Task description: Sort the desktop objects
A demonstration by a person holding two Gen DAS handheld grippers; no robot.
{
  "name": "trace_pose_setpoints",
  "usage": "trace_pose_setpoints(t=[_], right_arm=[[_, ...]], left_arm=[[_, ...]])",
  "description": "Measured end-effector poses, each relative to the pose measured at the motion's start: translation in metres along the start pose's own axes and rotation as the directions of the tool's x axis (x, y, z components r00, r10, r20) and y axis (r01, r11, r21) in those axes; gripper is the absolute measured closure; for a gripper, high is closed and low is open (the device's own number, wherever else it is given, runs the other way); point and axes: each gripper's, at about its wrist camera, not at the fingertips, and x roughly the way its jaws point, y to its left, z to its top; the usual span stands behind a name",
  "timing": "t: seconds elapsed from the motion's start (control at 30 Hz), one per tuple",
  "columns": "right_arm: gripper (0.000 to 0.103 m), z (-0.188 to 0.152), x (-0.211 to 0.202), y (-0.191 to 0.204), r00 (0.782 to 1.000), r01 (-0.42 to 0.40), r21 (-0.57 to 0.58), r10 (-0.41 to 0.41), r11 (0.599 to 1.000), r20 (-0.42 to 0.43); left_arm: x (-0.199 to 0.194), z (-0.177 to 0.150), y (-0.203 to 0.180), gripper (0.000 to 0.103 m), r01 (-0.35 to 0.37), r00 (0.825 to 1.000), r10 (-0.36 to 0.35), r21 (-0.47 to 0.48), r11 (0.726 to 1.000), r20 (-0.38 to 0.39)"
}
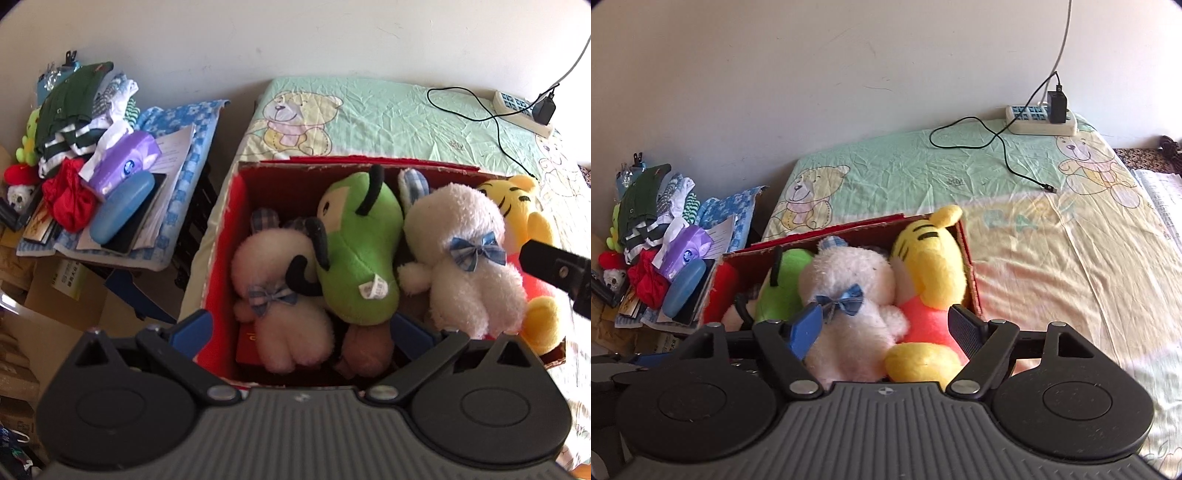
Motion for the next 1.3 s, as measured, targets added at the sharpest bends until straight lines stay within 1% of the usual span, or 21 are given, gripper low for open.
trace_pose_setpoints(t=[0.13, 0.23, 0.37, 0.5, 0.63, 0.83, 0.93, 1.07, 1.3], right_arm=[[0.026, 0.002, -0.002, -0.004, 1.000, -0.016, 0.008, 0.015, 1.000, 0.018], [0.027, 0.003, 0.000, -0.004, 1.000, -0.023, 0.005, 0.023, 1.000, 0.014], [0.030, 0.003, 0.000, -0.003, 0.999, -0.029, -0.010, 0.029, 1.000, 0.020], [0.031, 0.003, 0.002, -0.003, 0.999, -0.030, -0.014, 0.030, 0.999, 0.011], [0.031, 0.003, 0.005, -0.001, 1.000, -0.016, -0.026, 0.016, 1.000, 0.005], [0.032, 0.006, 0.006, 0.007, 1.000, 0.018, -0.074, -0.017, 0.997, 0.019], [0.032, 0.007, 0.006, 0.009, 1.000, 0.015, -0.080, -0.014, 0.997, 0.013], [0.032, 0.009, 0.005, 0.013, 0.999, 0.032, -0.102, -0.030, 0.994, 0.018], [0.032, 0.010, 0.004, 0.016, 0.998, 0.054, -0.116, -0.053, 0.992, 0.019]], left_arm=[[0.000, 0.002, -0.002, 0.001, -0.003, 1.000, 0.003, 0.008, 1.000, 0.003], [0.001, 0.003, -0.003, 0.001, -0.009, 1.000, 0.009, 0.012, 1.000, 0.003], [0.003, 0.004, -0.004, 0.001, -0.006, 1.000, 0.006, 0.013, 1.000, -0.003], [0.005, 0.003, -0.003, 0.001, 0.005, 1.000, -0.005, 0.011, 1.000, -0.003], [0.007, 0.004, -0.001, 0.001, 0.004, 1.000, -0.004, 0.006, 1.000, 0.000], [0.009, 0.005, 0.003, 0.001, 0.010, 1.000, -0.010, 0.001, 1.000, -0.004], [0.008, 0.004, 0.004, 0.001, 0.020, 1.000, -0.020, 0.002, 1.000, -0.003], [0.006, 0.003, 0.006, 0.001, 0.034, 0.999, -0.034, -0.002, 0.999, 0.009], [0.004, 0.001, 0.004, 0.001, 0.050, 0.999, -0.050, 0.008, 0.999, 0.007]])
